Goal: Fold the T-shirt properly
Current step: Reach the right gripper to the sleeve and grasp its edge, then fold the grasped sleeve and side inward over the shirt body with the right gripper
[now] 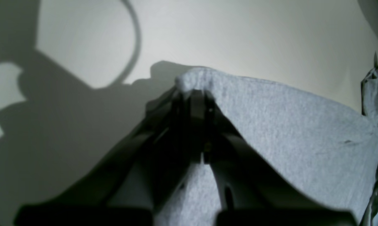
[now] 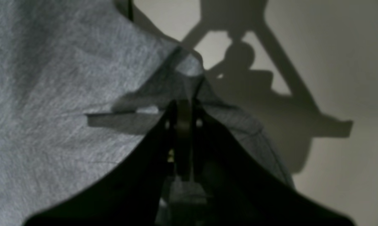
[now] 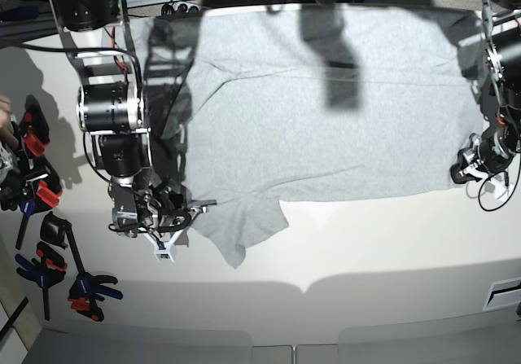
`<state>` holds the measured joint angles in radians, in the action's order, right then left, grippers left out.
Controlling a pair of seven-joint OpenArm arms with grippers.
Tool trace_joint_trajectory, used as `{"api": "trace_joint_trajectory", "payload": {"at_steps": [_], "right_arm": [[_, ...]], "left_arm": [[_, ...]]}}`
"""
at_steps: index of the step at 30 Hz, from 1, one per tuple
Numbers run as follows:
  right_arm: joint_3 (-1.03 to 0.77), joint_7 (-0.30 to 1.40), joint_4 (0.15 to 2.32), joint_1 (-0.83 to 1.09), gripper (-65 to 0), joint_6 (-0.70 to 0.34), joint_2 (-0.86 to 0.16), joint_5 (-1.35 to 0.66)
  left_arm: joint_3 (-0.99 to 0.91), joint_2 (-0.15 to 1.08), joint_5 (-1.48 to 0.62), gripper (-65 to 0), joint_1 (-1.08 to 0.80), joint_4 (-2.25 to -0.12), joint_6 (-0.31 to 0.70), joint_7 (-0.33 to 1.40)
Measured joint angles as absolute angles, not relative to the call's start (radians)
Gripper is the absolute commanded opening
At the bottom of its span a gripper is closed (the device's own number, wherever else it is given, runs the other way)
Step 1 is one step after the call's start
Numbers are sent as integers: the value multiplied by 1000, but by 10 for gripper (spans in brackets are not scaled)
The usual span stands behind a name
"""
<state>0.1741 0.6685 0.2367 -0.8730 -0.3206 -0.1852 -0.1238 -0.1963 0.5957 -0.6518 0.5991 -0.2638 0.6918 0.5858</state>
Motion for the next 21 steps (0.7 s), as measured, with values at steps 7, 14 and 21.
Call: {"api": "trace_joint_trajectory", "payload": {"at_steps": [7,14,21], "right_arm": [[175,730,226,-910,-650,-322,-180,-106],[176,752,247,-946,-650,-333,-181,-102],[176,780,330,-948,-650,-360,-181,-103]], "left_arm": [[-196,595,-647,-650,609,-278,689,588],[-196,595,-647,-650,607,-358,689,604],[-196,595,-647,-650,593,-454,689,664]]}}
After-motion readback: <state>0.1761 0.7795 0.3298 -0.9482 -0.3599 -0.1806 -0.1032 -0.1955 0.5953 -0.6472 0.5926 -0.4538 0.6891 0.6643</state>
